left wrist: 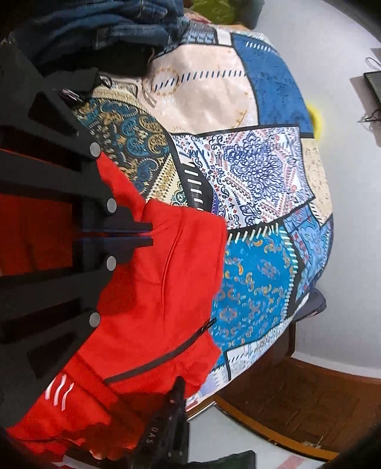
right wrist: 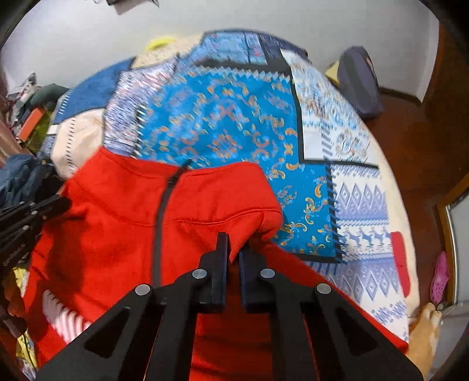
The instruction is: Fold large clothes
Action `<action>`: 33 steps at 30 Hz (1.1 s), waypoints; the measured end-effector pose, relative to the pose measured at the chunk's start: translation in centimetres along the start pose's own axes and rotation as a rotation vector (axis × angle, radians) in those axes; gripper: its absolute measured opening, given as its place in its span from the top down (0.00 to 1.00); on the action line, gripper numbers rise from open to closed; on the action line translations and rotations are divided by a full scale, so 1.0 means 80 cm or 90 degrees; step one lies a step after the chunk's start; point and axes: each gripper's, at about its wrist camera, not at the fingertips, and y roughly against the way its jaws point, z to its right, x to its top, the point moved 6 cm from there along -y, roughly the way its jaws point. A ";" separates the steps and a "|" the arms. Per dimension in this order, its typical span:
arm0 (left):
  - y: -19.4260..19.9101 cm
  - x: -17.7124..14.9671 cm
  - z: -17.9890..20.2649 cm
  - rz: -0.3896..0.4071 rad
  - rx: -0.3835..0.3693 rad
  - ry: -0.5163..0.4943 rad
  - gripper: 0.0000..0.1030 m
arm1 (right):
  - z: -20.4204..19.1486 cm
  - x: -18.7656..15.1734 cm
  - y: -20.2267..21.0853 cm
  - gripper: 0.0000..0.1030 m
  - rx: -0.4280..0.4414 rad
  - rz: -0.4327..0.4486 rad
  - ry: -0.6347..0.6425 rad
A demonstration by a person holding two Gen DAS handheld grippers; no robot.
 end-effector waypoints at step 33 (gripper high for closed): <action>0.185 -0.254 0.082 -0.065 -0.118 -0.013 1.00 | 0.000 -0.214 0.128 0.94 0.022 -0.069 0.007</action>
